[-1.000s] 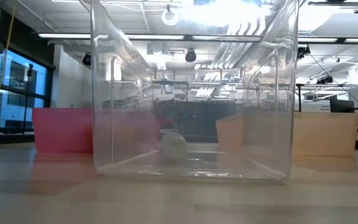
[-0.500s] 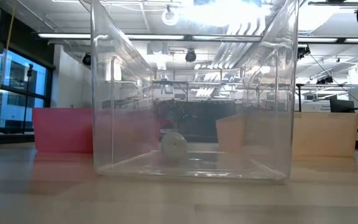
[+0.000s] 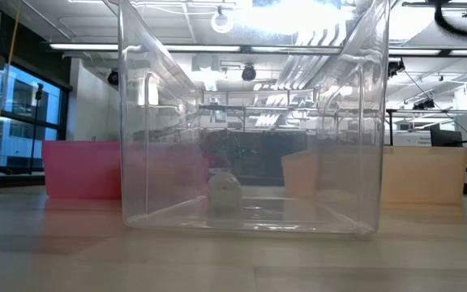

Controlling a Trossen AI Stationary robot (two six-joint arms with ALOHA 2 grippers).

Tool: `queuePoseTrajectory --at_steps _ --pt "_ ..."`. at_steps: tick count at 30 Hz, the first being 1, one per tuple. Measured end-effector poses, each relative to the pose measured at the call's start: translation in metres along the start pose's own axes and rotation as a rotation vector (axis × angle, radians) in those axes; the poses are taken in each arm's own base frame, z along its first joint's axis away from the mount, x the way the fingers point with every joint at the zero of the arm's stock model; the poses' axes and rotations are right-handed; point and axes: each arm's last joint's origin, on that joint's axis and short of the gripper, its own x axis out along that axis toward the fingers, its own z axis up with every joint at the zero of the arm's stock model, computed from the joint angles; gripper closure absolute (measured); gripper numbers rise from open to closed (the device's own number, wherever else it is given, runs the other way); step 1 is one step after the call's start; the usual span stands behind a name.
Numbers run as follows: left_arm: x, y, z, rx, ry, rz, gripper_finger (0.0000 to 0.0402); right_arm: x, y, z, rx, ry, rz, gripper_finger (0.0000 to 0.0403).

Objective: Sort produce into baskets
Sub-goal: Put the garlic into the transparent bin

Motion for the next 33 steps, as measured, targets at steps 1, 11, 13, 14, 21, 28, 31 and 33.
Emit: queuePoseTrajectory --at_steps 1,11,13,14,21,28,31,33 --pt "-0.005 0.004 0.002 -0.003 -0.008 0.014 0.0174 -0.012 0.0 -0.002 -0.034 0.0 0.028 0.0327" --pt "-0.027 0.034 -0.014 -0.018 0.1 0.238 0.0174 -0.168 -0.019 0.016 -0.129 -0.613 0.573 0.0279" --pt "-0.025 0.035 -0.02 -0.034 0.137 0.279 0.0174 -0.185 -0.016 0.027 -0.157 -0.737 0.636 0.0267" --pt "-0.024 0.035 -0.023 -0.04 0.154 0.293 0.0174 -0.191 -0.013 0.033 -0.188 -0.777 0.66 0.0262" --pt "-0.006 0.024 -0.038 -0.03 0.28 0.289 0.0174 -0.181 0.024 0.081 -0.345 -0.857 0.65 0.0254" --pt "0.011 0.011 -0.053 -0.006 0.456 0.2 0.0174 -0.162 0.04 0.121 -0.451 -0.76 0.621 0.0199" --pt "0.015 0.006 -0.057 -0.015 0.53 0.143 0.0174 -0.167 0.04 0.129 -0.497 -0.761 0.62 0.0166" --pt "0.016 0.001 -0.061 -0.02 0.576 0.097 0.0174 -0.175 0.038 0.133 -0.524 -0.785 0.616 0.0149"
